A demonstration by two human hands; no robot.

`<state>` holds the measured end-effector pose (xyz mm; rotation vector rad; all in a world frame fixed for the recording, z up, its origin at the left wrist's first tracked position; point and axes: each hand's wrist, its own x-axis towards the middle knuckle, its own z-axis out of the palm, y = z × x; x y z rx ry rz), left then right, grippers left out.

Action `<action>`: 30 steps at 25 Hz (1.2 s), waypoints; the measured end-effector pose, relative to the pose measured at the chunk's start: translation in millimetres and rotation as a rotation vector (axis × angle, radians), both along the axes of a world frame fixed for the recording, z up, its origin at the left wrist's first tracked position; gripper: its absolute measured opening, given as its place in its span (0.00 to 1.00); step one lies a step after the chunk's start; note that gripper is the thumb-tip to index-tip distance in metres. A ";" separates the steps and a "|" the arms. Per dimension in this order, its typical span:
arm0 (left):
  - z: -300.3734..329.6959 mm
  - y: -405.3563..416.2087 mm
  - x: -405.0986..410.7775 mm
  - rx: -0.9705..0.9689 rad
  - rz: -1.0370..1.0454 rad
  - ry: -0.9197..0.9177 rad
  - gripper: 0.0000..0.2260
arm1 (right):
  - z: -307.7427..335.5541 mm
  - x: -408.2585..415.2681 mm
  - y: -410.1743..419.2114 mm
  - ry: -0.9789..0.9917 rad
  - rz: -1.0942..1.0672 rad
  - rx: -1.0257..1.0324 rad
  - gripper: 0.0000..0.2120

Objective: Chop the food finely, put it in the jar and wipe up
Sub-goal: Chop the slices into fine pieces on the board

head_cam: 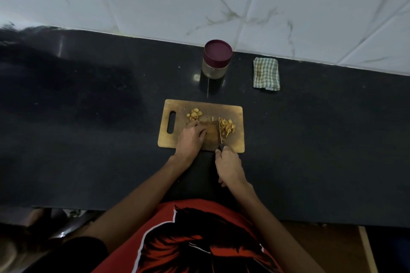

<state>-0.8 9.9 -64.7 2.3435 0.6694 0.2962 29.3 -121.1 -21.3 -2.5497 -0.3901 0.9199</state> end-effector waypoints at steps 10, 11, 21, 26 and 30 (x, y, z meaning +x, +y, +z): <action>3.6 1.4 -4.3 -0.058 0.003 -0.065 0.10 | 1.8 -2.8 10.0 0.067 0.077 0.017 0.11; 3.1 1.4 -4.5 -0.056 0.007 -0.064 0.10 | 1.8 -2.9 10.3 0.068 0.082 0.018 0.11; -1.1 -0.3 -3.1 -0.056 -0.011 0.001 0.09 | 0.0 -2.9 12.1 0.083 0.104 0.012 0.12; 0.9 0.5 -0.2 -0.011 -0.008 0.038 0.09 | 2.0 -3.2 15.0 0.092 0.108 -0.005 0.12; 0.6 -0.8 1.1 -0.017 0.015 0.039 0.08 | 2.5 1.3 25.9 0.125 0.073 -0.025 0.13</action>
